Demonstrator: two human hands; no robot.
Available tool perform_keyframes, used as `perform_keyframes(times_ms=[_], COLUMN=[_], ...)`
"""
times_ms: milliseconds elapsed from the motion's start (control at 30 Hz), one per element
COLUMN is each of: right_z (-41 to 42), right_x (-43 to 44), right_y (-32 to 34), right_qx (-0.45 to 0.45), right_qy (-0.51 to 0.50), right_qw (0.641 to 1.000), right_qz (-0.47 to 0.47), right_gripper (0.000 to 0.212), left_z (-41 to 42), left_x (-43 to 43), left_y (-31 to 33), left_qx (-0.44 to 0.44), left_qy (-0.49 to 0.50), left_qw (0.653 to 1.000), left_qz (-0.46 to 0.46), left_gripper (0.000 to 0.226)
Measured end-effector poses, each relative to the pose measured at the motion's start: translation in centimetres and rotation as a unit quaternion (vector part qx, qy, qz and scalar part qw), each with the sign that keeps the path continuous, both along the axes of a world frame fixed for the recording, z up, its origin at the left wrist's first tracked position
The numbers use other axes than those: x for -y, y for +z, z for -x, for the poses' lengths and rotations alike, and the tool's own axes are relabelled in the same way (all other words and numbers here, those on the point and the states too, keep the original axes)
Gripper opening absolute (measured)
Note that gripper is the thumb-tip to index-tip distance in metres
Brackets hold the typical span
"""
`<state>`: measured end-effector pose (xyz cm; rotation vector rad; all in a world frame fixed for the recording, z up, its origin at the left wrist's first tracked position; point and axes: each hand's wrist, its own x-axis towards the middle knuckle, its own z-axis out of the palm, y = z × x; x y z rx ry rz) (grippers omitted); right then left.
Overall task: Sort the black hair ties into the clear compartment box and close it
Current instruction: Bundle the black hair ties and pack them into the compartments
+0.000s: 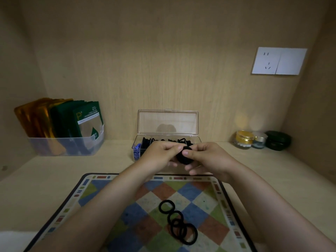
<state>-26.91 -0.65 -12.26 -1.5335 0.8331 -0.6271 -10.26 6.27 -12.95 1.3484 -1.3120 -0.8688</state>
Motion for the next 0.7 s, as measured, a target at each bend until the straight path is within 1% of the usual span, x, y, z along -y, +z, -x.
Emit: perform_keyframes(times_ms=[100, 233, 300, 367, 433, 500, 600, 667, 700], right_z=[0.4, 0.8, 0.8, 0.5, 0.0, -0.7, -1.6, -2.1, -2.5], right_x=[1.3, 4.1, 5.6, 6.9, 7.8, 8.7, 10.0, 10.6, 10.8], right_y=[1.0, 1.8, 2.0, 2.1, 2.0, 1.7, 1.2, 1.0, 1.0], right_qx=[-0.004, -0.075, -0.096, -0.133, -0.178, -0.226, -0.304, -0.349, -0.372], right_qy=[-0.034, -0.14, -0.172, -0.193, -0.198, -0.191, -0.188, -0.185, -0.18], right_qw=[0.999, 0.982, 0.974, 0.962, 0.948, 0.932, 0.896, 0.872, 0.86], right_qz=[0.024, 0.098, 0.115, 0.139, 0.173, 0.207, 0.263, 0.29, 0.3], right_gripper=[0.026, 0.031, 0.031, 0.026, 0.019, 0.017, 0.019, 0.02, 0.02], left_z=[0.1, 0.0, -0.1, -0.2, -0.3, -0.4, -0.6, -0.7, -0.8], left_x=[2.1, 5.4, 6.9, 8.2, 9.3, 9.9, 10.1, 10.3, 10.4], left_y=[1.5, 1.7, 1.0, 0.1, -0.6, -1.1, -1.8, -2.3, -2.4], left_qx=[0.108, 0.21, 0.261, 0.317, 0.363, 0.393, 0.42, 0.455, 0.46], left_qy=[0.007, 0.058, 0.066, 0.063, 0.061, 0.061, 0.064, 0.062, 0.06], left_qw=[0.994, 0.975, 0.962, 0.945, 0.928, 0.915, 0.903, 0.886, 0.883], left_qz=[0.015, 0.044, 0.048, 0.053, 0.062, 0.061, 0.062, 0.067, 0.069], left_gripper=[0.026, 0.029, 0.029, 0.029, 0.031, 0.034, 0.037, 0.039, 0.041])
